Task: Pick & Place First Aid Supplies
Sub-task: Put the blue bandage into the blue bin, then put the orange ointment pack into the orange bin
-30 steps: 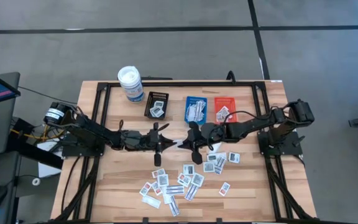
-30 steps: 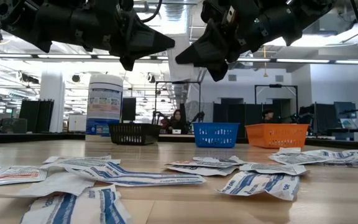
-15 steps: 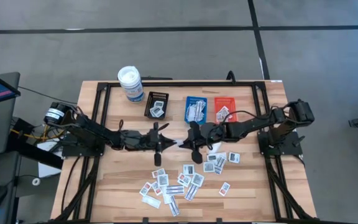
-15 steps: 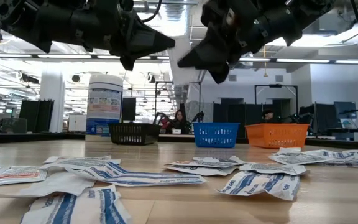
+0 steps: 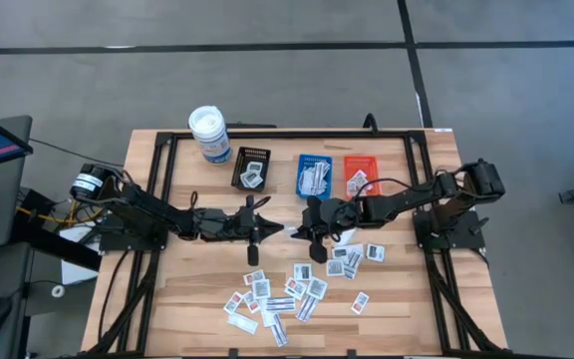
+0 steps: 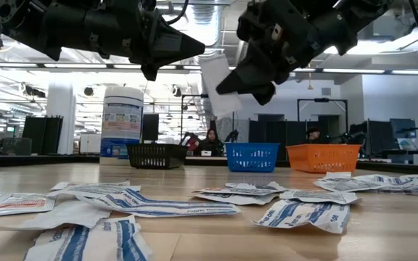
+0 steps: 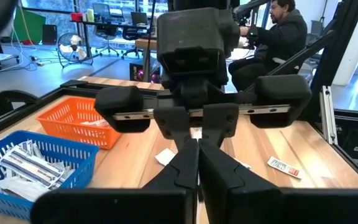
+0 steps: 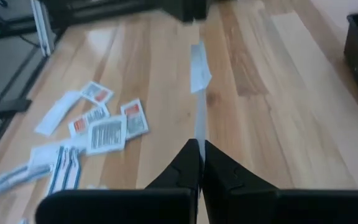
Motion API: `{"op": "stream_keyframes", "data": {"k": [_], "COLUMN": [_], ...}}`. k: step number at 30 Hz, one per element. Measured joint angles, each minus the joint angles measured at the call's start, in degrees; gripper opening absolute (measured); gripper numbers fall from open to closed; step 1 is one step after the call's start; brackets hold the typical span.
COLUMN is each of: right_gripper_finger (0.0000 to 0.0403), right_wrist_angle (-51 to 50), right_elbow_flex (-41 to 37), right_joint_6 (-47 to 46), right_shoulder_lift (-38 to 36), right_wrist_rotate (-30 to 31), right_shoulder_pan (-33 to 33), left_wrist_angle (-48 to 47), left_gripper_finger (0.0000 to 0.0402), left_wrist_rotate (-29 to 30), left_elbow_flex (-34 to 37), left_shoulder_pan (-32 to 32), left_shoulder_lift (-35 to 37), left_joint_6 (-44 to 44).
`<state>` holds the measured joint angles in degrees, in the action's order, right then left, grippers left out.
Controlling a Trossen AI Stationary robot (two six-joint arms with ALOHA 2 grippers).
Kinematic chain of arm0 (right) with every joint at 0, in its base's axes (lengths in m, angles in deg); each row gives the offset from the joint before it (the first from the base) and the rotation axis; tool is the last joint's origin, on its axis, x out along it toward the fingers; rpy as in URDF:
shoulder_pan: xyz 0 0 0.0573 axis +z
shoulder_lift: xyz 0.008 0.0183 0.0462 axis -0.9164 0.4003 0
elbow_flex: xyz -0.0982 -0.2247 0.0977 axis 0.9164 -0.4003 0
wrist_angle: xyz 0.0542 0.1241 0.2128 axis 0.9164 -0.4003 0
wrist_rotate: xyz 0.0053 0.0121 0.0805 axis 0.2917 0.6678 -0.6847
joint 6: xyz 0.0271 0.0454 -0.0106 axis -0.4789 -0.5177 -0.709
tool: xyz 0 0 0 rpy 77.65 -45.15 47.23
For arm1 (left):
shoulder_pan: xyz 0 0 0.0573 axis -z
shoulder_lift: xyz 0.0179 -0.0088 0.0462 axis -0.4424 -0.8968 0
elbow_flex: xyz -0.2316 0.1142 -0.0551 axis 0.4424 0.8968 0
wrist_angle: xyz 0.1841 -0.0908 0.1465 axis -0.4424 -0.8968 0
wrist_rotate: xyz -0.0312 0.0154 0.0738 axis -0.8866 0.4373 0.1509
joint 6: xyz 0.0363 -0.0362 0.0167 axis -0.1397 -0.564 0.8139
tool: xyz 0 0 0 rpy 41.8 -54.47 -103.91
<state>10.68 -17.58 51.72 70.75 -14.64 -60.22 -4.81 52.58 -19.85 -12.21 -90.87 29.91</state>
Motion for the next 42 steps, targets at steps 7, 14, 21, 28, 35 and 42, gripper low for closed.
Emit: {"op": "stream_keyframes", "data": {"k": [7,14,21,28,35,42], "right_gripper_finger": [0.0000,0.0000,0.0000,0.0037,0.0086,0.0101], "right_wrist_angle": [-9.0,-10.0,-10.7,-10.9,-13.6,-15.0], "right_elbow_flex": [0.0,0.1,0.1,0.1,2.5,5.2], "right_joint_6": [-6.3,-9.2,-12.0,-11.5,-10.2,-1.2], "right_shoulder_lift": [-5.8,-4.5,0.5,0.5,0.4,-3.9], "right_wrist_rotate": [15.0,10.7,1.8,1.2,1.2,1.2], "right_shoulder_pan": [-4.0,-16.1,-24.6,-26.5,-27.7,-25.7], "left_wrist_angle": [-0.2,-0.2,-0.2,-0.3,-0.3,-0.3], "left_gripper_finger": [0.0011,0.0011,0.0011,0.0011,0.0011,0.0011], "left_wrist_rotate": [0.0,0.0,0.0,0.0,0.0,0.0], "left_elbow_flex": [0.0,0.0,0.1,0.1,0.1,0.1], "left_shoulder_pan": [0.0,0.0,0.0,0.0,0.0,0.0], "left_shoulder_lift": [0.0,0.0,0.0,0.0,0.0,0.0], "left_joint_6": [0.0,0.0,0.0,0.0,0.0,0.0]}}
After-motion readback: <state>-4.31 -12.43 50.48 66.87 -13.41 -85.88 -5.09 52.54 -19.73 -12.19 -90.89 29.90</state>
